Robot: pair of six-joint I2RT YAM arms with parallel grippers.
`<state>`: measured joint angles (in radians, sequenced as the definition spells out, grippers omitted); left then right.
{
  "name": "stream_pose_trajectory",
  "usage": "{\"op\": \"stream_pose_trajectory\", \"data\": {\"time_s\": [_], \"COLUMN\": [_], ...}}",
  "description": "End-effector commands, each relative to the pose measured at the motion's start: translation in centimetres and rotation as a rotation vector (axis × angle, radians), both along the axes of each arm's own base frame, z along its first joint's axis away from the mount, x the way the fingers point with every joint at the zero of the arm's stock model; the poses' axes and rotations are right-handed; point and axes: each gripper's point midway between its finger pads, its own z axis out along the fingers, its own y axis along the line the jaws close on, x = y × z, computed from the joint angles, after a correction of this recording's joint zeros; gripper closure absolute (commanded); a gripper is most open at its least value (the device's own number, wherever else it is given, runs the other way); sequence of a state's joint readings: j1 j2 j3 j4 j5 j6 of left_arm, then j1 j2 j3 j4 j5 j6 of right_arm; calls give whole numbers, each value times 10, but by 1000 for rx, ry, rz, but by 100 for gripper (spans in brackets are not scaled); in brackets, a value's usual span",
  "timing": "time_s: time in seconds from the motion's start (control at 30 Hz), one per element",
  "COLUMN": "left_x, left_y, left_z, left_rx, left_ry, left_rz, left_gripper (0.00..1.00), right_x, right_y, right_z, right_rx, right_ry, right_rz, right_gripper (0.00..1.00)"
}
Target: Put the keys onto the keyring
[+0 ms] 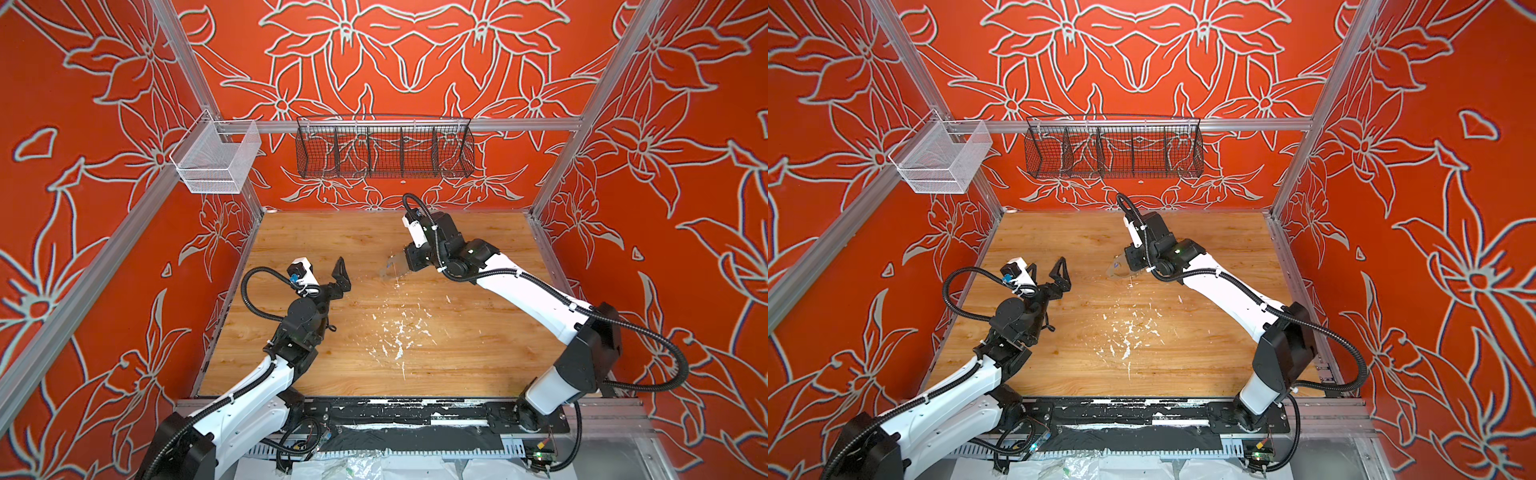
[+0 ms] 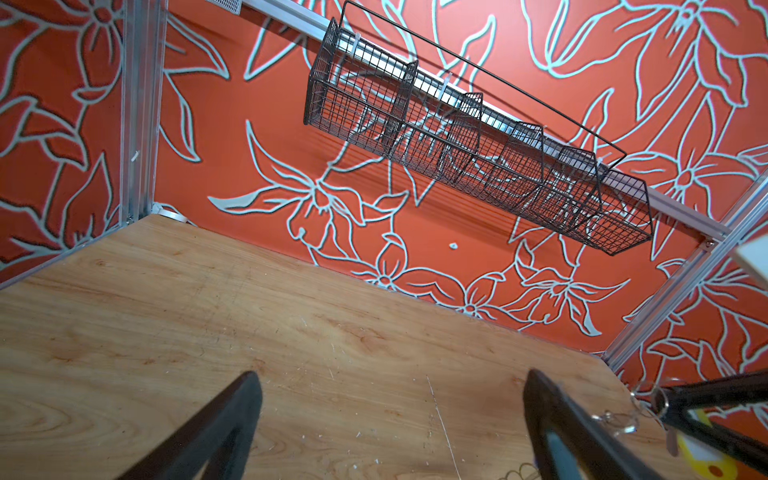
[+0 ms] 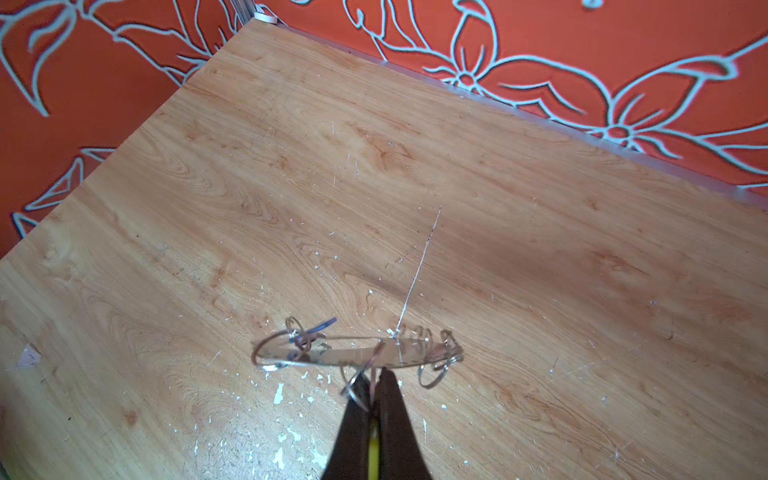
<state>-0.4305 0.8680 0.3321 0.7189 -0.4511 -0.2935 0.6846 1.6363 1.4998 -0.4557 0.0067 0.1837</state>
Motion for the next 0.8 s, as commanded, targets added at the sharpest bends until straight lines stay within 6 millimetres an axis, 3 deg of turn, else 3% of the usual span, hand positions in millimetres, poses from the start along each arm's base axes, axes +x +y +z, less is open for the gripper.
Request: {"op": "stream_pose_trajectory", "data": {"time_s": [0.0, 0.33, 0.53, 0.77], "left_x": [1, 4, 6, 8], "left_y": [5, 7, 6, 6], "left_z": [6, 2, 1, -1], "left_rx": [-29, -33, -34, -39], "left_ry": [-13, -2, 5, 15], "left_rz": [19, 25, 24, 25], "left_gripper": [3, 3, 3, 3], "right_x": [8, 29, 12, -4], "right_y": [6, -1, 19, 28], "right_z": [-2, -29, -48, -66], "right_rx": [-5, -162, -120, -108], "right_ry": [-31, -77, -10, 47], "right_rz": [18, 9, 142, 219], "right_gripper": [100, 100, 100, 100]}}
